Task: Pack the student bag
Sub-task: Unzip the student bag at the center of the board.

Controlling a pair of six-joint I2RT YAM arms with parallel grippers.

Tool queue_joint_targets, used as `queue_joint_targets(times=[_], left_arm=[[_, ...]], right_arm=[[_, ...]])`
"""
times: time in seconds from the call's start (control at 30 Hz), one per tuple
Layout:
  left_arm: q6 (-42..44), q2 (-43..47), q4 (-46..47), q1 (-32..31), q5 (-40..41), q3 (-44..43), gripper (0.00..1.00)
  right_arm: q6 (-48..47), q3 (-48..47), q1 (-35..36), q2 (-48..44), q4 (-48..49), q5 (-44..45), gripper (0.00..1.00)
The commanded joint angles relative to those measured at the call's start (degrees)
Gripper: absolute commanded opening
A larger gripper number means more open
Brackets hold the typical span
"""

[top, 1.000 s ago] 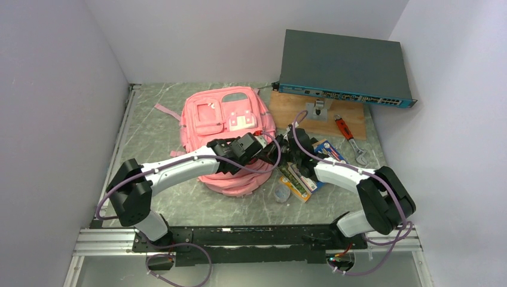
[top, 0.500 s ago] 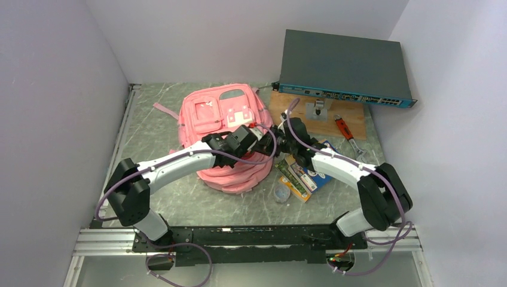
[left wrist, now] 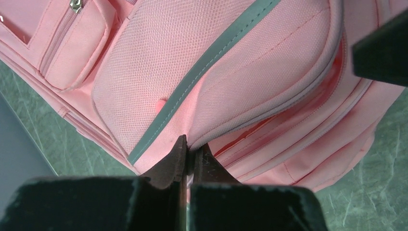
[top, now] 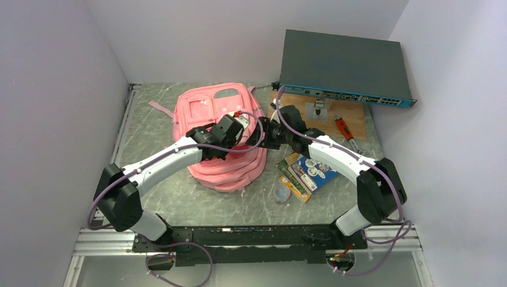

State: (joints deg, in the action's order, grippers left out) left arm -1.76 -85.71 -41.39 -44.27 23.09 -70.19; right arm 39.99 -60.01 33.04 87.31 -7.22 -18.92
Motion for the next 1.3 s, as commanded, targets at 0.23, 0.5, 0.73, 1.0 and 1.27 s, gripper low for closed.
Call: queue_joint_targets(times=[0.23, 0.5, 0.73, 1.0, 1.27], left_arm=[[-2.5, 0.2, -0.2, 4.1, -6.7, -1.4, 0.00], [-2.5, 1.1, -1.1, 5.0, -6.9, -1.6, 0.00], [-2.3, 0.6, -1.5, 5.0, -8.3, -2.1, 0.00], [-2.3, 0.9, -1.5, 5.0, -9.3, -2.1, 0.00], [-2.4, 1.2, -1.6, 5.0, -9.8, -2.0, 0.00]], right_arm=[[-15.1, -1.5, -0.1, -10.1, -16.3, 14.8, 0.80], [-13.1, 5.2, 9.6, -18.8, -25.5, 27.2, 0.85], [-5.0, 7.6, 23.7, -18.6, -33.1, 33.4, 0.85], [2.9, 7.5, 30.5, -10.3, -42.8, 43.4, 0.87], [7.1, 10.7, 30.6, -9.3, -38.8, 46.4, 0.89]])
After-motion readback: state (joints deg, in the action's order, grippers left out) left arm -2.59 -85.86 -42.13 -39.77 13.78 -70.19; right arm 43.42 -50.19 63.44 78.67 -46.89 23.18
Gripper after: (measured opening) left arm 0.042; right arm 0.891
